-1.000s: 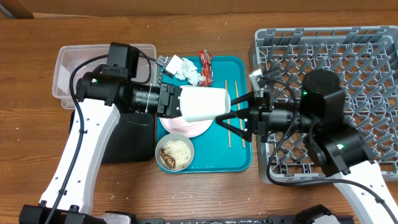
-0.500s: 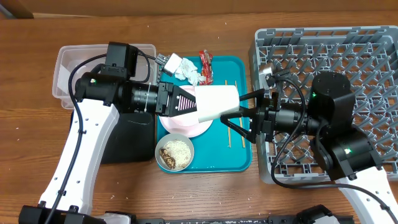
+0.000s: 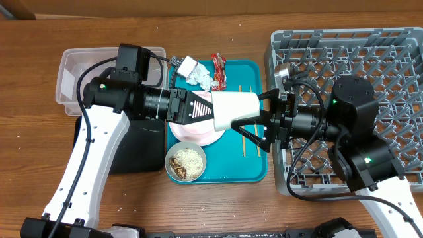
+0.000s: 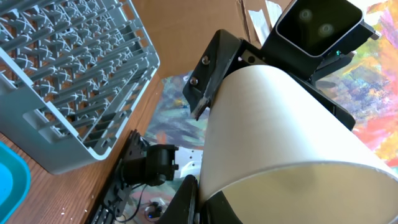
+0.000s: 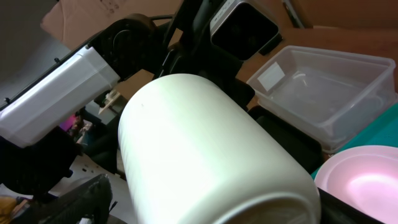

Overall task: Sort waste into correct bins and load items into the dishwasher
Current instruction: 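Carry the white cup with the right gripper over the grey rack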

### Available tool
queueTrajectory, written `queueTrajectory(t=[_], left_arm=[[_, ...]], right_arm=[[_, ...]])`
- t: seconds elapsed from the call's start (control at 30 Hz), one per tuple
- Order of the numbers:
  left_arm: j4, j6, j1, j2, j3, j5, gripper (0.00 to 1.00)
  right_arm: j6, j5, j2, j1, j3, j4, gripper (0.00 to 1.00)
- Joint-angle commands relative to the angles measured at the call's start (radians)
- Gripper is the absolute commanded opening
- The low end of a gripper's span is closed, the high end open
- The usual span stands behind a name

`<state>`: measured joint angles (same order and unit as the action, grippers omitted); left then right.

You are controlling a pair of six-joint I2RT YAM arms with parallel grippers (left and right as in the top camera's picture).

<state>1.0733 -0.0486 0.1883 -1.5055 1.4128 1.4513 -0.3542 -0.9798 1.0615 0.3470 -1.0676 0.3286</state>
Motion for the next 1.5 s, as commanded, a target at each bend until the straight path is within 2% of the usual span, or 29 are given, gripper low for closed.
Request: queueTrajectory(t=[0.0, 0.13, 0.2, 0.23, 0.3, 0.4, 0.43, 0.47, 0.57, 0.73, 0.83, 1.0, 1.13, 1.33, 1.47], left_arm=[[-0.004, 0.027, 0.004, -0.002, -0.002, 0.012, 0.04], [-0.004, 0.026, 0.004, -0.002, -0.002, -0.003, 0.04], [-0.004, 0.018, 0.004, -0.002, -0.002, -0.025, 0.04], [-0.003, 0.010, 0.004, -0.002, -0.002, -0.043, 0.11], [0.000, -0.016, 0.004, -0.002, -0.002, -0.093, 0.43], [0.004, -0.045, 0.000, -0.002, -0.002, -0.175, 0.55], [0.004, -0.053, -0.001, -0.002, -0.002, -0.190, 0.63], [0.004, -0.064, -0.001, -0.002, -0.002, -0.204, 0.75], [0.005, -0.068, -0.013, -0.002, -0.002, -0.234, 0.92], [0.050, -0.071, -0.044, -0.002, -0.002, -0.325, 0.93], [0.060, -0.071, -0.043, -0.002, -0.002, -0.371, 0.92], [0.059, -0.071, -0.042, -0.002, -0.002, -0.425, 0.91], [0.055, -0.071, -0.042, -0.002, -0.002, -0.459, 0.90], [0.060, -0.071, -0.042, -0.002, -0.002, -0.467, 0.90], [0.082, -0.067, -0.042, -0.002, -0.002, -0.469, 0.90]], right_arm=[[0.006, -0.028, 0.006, 0.014, -0.027, -0.022, 0.84], [0.005, -0.062, 0.006, 0.014, -0.027, -0.040, 0.68], [0.006, -0.062, 0.006, 0.014, -0.027, -0.040, 0.68], [0.006, -0.061, 0.006, 0.014, -0.027, -0.040, 0.67], [0.006, -0.061, -0.001, 0.014, -0.027, -0.040, 0.66], [0.006, -0.058, -0.024, 0.002, -0.027, -0.034, 0.63], [0.006, -0.047, -0.037, -0.005, -0.027, -0.023, 0.63], [0.006, -0.029, -0.048, -0.012, -0.027, -0.006, 0.63], [0.006, 0.137, -0.113, -0.048, -0.027, 0.129, 0.61], [-0.049, 0.526, -0.228, -0.109, -0.034, 0.450, 0.61], [-0.135, 0.794, -0.267, -0.120, -0.040, 0.713, 0.61], [-0.258, 1.009, -0.226, -0.120, -0.039, 0.999, 0.61], [-0.276, 1.032, -0.140, -0.120, -0.038, 1.042, 0.62], [-0.275, 1.095, 0.054, -0.120, -0.038, 0.963, 0.62], [-0.275, 1.044, 0.200, -0.114, -0.038, 0.983, 0.65]])
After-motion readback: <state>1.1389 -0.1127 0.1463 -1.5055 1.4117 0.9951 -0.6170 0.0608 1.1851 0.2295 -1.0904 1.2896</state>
